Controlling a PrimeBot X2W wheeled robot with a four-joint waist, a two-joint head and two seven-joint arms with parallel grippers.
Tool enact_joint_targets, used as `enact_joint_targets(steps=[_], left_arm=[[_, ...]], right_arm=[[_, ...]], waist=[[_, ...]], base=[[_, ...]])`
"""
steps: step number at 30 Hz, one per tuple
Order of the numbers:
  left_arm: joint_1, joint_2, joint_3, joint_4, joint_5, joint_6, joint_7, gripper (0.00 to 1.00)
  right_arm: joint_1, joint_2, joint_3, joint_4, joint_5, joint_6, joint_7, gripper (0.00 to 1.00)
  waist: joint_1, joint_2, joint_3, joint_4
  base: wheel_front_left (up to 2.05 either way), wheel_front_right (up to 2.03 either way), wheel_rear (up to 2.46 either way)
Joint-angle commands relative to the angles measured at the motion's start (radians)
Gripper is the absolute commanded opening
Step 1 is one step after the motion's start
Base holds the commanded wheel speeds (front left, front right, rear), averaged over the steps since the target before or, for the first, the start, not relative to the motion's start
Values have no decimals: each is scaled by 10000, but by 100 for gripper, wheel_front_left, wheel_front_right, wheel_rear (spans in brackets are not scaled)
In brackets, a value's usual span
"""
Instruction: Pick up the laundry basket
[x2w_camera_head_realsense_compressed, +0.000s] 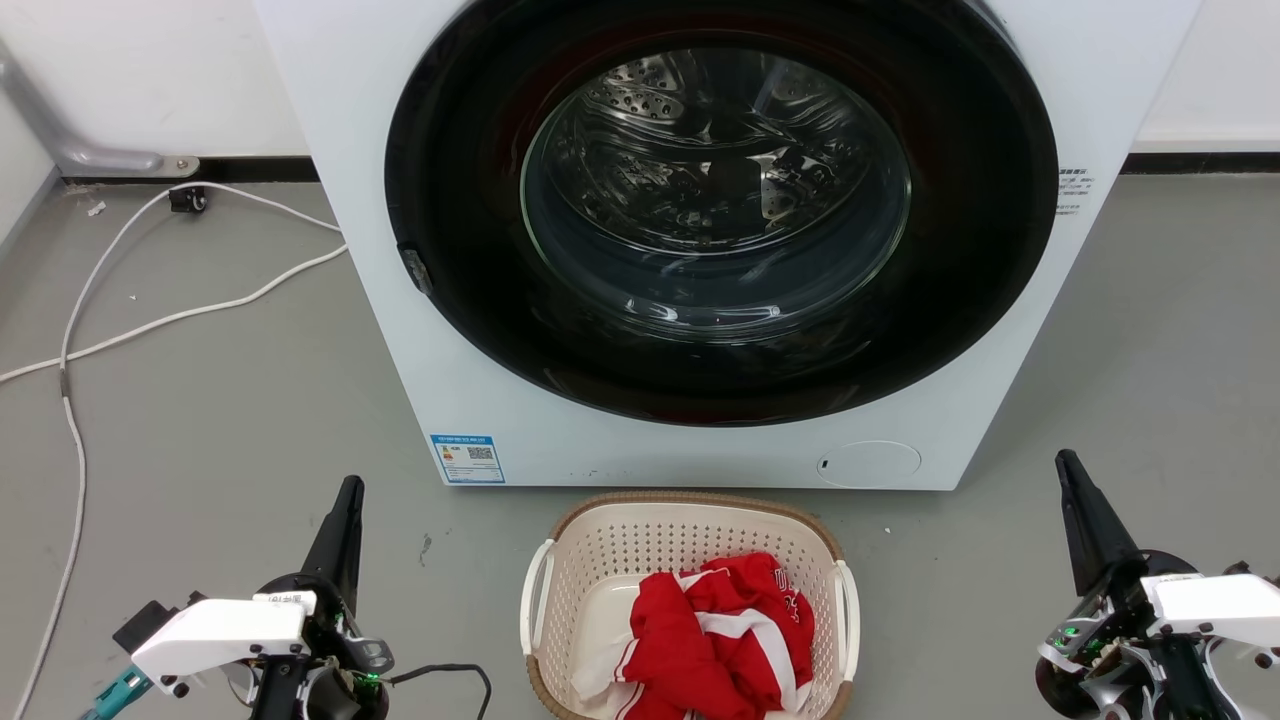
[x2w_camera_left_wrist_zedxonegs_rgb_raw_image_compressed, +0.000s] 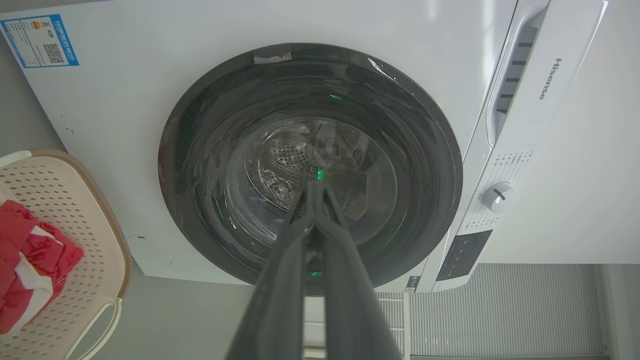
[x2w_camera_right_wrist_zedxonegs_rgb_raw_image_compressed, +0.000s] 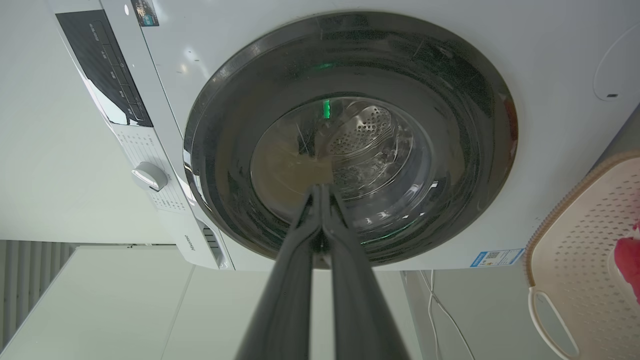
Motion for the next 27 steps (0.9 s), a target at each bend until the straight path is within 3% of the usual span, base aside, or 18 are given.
enact_joint_targets(steps=[1,15,16,27], left_arm=[[-73,-16,40,10,32,0,17,0],[-78,-39,76,11,85,0,69,0],[-1,-46,59,3,18,2,15,100],[-2,-83,-445,-249,379,0,-466,100]], right_arm=[[-123,11,-31,14,-20,0,22,0],[-122,38,-68,15,-69,0,58,0],[-10,31,-46,5,-16,0,30,100],[233,63,132,-246,-496,0,-452,100]], waist=[[0,-1,0,0],[0,-1,0,0],[0,-1,0,0],[0,-1,14,-3]], base=[[0,0,0],[0,0,0],[0,0,0],[0,0,0]])
